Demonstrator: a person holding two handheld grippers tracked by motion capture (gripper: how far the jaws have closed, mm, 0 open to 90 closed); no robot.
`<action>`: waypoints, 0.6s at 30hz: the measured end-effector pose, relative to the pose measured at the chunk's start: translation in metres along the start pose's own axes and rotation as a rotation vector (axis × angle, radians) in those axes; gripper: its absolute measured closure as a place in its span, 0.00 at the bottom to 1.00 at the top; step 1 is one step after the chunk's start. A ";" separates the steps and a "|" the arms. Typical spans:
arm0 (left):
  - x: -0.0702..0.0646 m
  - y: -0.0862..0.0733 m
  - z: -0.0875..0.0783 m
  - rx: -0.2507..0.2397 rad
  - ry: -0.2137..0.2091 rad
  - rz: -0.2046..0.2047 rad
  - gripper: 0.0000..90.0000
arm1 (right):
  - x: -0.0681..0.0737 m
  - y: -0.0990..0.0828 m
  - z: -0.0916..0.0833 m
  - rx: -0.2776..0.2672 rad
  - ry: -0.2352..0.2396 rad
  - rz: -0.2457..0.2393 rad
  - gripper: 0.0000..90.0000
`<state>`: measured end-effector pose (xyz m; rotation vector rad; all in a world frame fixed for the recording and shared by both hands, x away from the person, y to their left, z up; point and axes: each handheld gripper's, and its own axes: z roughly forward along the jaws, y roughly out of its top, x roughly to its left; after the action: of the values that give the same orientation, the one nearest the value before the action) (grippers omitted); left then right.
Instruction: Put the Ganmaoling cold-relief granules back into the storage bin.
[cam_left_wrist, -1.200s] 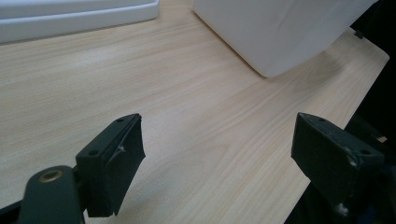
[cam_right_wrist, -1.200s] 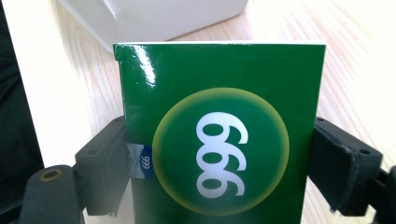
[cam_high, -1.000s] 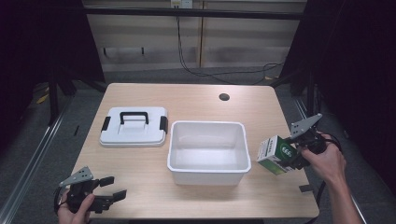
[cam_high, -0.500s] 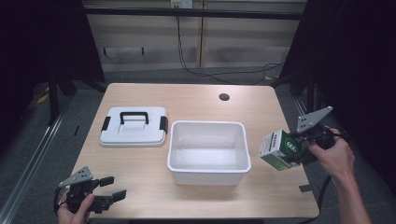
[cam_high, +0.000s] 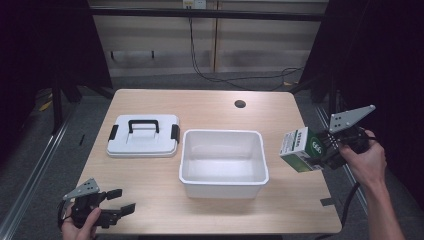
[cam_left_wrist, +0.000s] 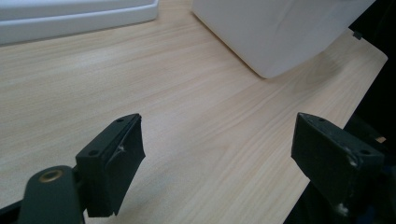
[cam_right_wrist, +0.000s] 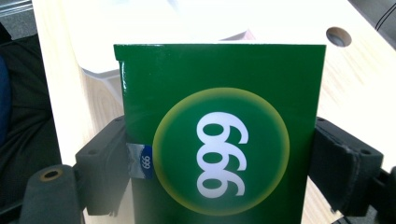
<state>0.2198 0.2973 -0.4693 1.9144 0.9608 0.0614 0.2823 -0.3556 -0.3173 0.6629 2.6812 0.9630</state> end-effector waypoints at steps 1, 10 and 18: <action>0.000 0.000 0.000 0.001 0.000 0.002 0.19 | 0.000 0.005 -0.001 -0.002 0.004 -0.009 0.18; 0.000 0.000 -0.001 -0.009 0.003 0.004 0.19 | -0.001 0.026 -0.008 -0.015 0.025 -0.014 0.18; 0.000 0.000 -0.002 -0.016 0.007 0.006 0.19 | -0.001 0.045 -0.009 -0.023 0.023 -0.014 0.18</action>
<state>0.2191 0.2989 -0.4678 1.9032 0.9565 0.0788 0.2950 -0.3307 -0.2814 0.6318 2.6864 1.0029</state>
